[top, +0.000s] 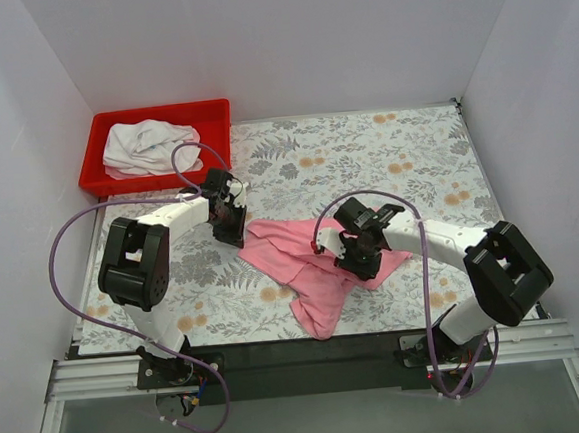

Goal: Fold and stack the t-shirts
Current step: Flatten the tshirt out

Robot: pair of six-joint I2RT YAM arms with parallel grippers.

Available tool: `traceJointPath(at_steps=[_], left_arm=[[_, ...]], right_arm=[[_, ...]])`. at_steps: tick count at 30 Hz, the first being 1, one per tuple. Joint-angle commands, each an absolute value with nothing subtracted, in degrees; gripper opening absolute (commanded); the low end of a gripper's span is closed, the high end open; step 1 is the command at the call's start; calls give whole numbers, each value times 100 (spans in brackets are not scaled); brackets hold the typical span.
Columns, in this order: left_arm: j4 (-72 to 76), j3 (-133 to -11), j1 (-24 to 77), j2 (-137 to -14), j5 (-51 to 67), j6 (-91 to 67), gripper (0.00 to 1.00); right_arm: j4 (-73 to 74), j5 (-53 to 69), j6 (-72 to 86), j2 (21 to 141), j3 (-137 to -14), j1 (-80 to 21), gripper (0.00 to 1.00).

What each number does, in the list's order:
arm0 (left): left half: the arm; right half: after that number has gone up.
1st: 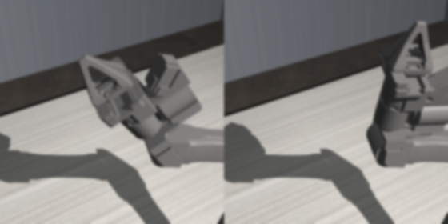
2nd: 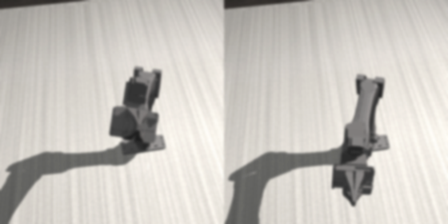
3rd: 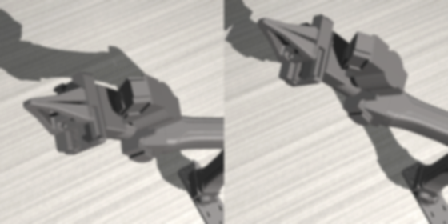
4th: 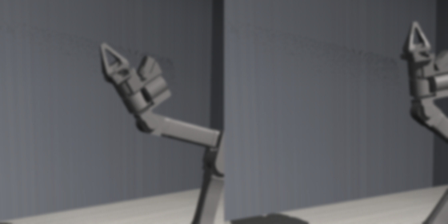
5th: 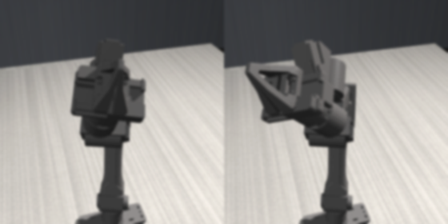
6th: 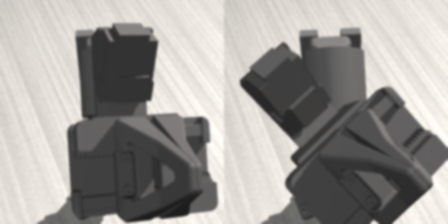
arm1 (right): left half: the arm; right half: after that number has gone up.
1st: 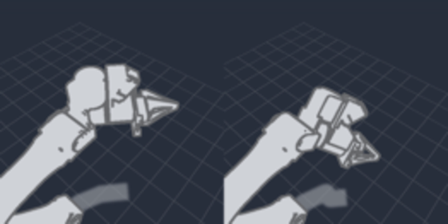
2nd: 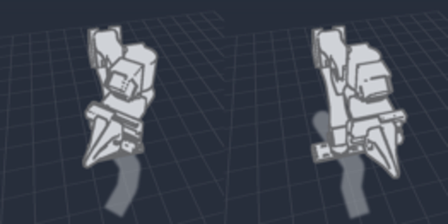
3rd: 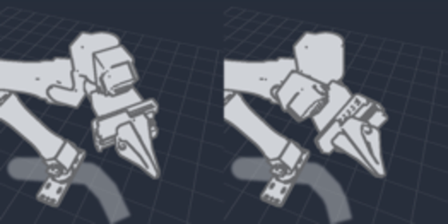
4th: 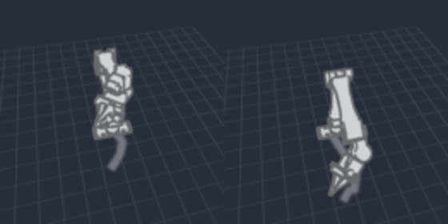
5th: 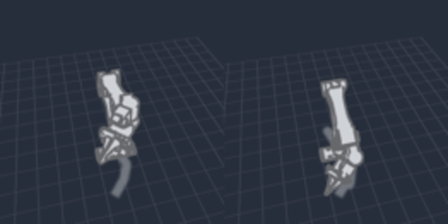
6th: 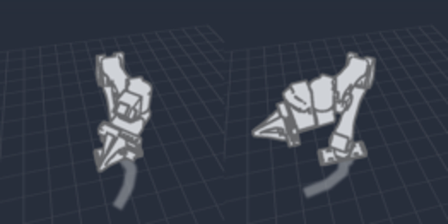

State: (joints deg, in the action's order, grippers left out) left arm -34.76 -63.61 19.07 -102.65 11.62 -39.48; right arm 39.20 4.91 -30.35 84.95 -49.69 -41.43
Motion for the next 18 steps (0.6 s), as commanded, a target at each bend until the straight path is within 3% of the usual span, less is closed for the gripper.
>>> traceJointPath(at_steps=[1,2,6,18], left_arm=[[-3577,-6460,1863,-10187,1134,-3876,8],[-3568,-6460,1855,-10178,1142,-3876,8],[-3559,-6442,1863,-10195,1160,-3876,8],[-3542,-6320,1855,-10151,1187,-3911,10]], right_arm=[[4332,1247,-3234,8552,-5448,-3841,37],[4481,1344,-3234,8534,-5510,-3797,46],[4763,1599,-3226,8560,-5783,-3630,55],[4834,1468,-2637,8754,-6021,-3928,55]])
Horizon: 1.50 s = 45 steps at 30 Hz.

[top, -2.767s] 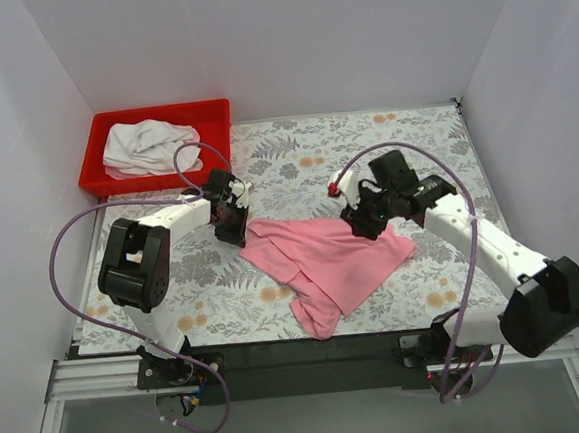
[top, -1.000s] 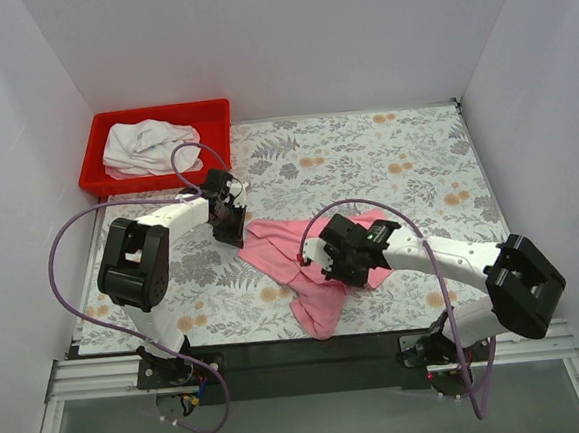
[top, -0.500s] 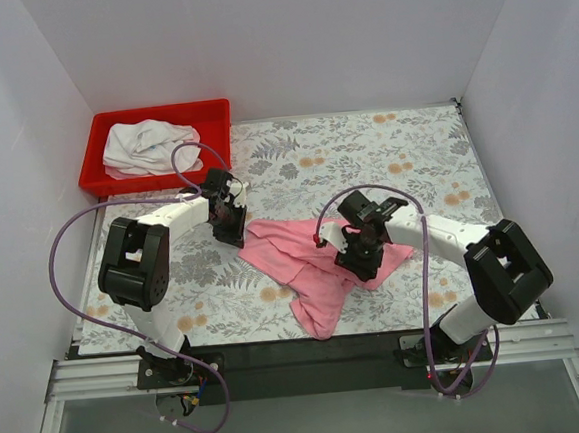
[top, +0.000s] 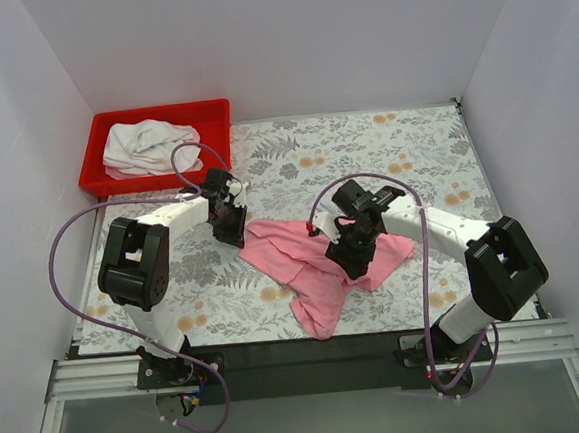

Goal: Fold and stack the t-shirts
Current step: Flatten the tshirt out

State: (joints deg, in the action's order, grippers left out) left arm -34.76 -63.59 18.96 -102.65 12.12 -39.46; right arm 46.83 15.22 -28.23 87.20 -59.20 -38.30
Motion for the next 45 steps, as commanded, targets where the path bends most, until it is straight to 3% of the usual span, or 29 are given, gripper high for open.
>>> traceJointPath(at_steps=[1,9,16,28,39,45], left_arm=[[-3542,-6319,1854,-10143,1204,-3911,10],[-3542,-6319,1854,-10143,1187,-3911,11],[-3524,-6284,1846,-10143,1169,-3929,11],[-3498,-6232,1846,-10134,1169,-3920,12],[-3454,-6170,1802,-10116,1160,-3902,11],[-3472,-6161,1740,-10072,1169,-3894,12]], right_arm=[[4808,1424,-2619,8719,-6029,-3946,58],[4834,1107,-2479,8684,-6301,-3973,62],[4711,432,-1908,8727,-6153,-4719,49],[4509,-422,-1600,9307,-6064,-5344,55],[4351,-764,-1600,9519,-5941,-5344,52],[4377,-975,-1740,9299,-5924,-5177,37]])
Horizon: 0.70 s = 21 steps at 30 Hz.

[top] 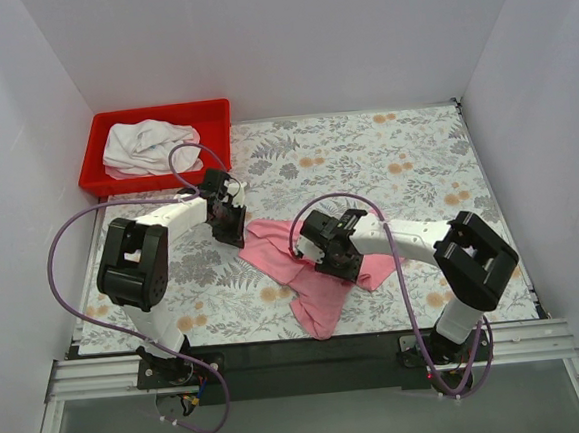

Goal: Fold and stack the t-shirts
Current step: Flatten the tshirt out

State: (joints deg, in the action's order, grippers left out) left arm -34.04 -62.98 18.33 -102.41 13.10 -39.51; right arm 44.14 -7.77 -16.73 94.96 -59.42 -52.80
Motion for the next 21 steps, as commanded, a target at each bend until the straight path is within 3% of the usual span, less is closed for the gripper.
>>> traceJointPath(at_steps=[1,6,10,13,21], left_arm=[[-3480,-6161,1723,-10055,1169,-3885,12],[-3542,-6196,1661,-9950,1195,-3832,15],[-3612,-6240,1626,-9844,1257,-3718,31],[-3656,-6310,1626,-9809,1239,-3639,35],[-3780,-6100,1766,-9765,1451,-3323,43]], right_arm=[[4403,-976,-1766,9203,-5924,-5133,34],[4447,-897,-1872,8965,-5959,-4992,15],[4509,-818,-1916,8886,-6047,-4931,9],[4526,-809,-1960,8824,-6064,-4904,2],[4588,-747,-2039,8631,-6222,-4658,1]])
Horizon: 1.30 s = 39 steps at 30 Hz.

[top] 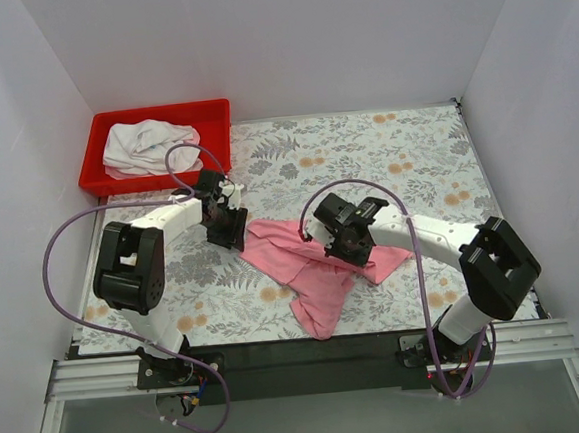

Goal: Fold and stack the t-shirts
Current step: Flatten the tshirt out

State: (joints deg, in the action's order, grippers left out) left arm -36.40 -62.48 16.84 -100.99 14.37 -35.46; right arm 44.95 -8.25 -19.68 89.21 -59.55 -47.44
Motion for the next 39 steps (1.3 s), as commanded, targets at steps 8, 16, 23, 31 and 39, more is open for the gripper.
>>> traceJointPath(at_steps=[8,16,23,31,39], left_arm=[[-3534,-5827,2012,-9817,1397,-3480,46],[-3287,-5669,2276,-10125,1020,-3691,27],[-3305,-5660,2259,-10072,765,-3709,0],[-3366,-5774,2267,-10072,800,-3674,0],[-3393,-5845,2268,-10134,835,-3665,0]], right_arm=[[4588,-458,-2153,8402,-6319,-4421,1],[4667,-97,-2250,8314,-6258,-4281,5],[4702,156,-2338,8209,-6214,-4131,9],[4781,536,-2478,8376,-6240,-3850,20],[5001,967,-2593,8490,-6275,-3621,20]])
